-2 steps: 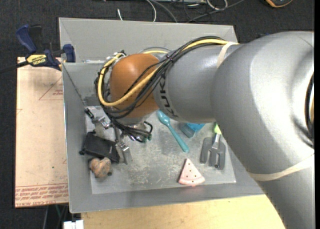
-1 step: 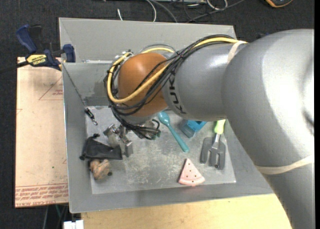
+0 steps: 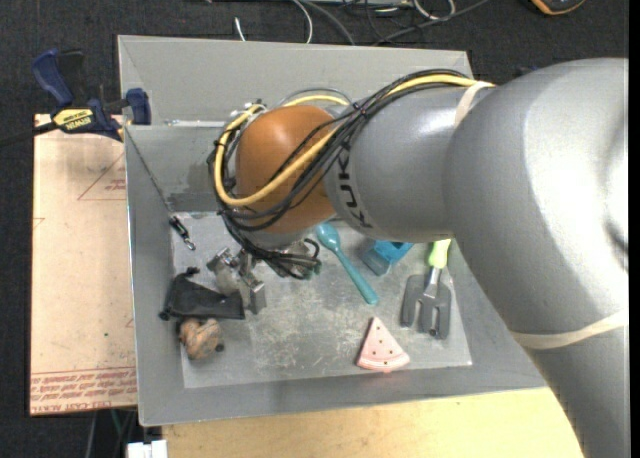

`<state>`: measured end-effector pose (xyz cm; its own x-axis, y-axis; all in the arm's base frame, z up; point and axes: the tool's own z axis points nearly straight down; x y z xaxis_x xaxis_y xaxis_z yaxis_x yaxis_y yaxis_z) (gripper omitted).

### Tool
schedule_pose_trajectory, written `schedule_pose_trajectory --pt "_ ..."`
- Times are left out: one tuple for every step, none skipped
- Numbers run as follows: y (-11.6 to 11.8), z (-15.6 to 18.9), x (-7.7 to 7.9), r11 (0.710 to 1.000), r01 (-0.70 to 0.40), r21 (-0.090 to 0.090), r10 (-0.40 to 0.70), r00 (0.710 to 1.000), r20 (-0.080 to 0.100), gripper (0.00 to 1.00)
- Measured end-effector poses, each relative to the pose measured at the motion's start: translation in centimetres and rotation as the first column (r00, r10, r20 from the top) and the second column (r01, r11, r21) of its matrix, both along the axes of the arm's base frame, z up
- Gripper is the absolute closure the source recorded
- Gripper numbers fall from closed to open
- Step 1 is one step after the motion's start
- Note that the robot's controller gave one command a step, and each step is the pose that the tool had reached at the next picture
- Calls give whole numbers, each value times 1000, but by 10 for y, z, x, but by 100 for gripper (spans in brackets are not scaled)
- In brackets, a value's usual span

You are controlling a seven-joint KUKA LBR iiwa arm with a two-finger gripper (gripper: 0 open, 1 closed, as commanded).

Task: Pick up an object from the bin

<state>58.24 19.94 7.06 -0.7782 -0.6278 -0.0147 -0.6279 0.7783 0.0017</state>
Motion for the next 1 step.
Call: schedule_pose_trajectory --pt "8 64 14 999 38 0 -38 999 -2 100"
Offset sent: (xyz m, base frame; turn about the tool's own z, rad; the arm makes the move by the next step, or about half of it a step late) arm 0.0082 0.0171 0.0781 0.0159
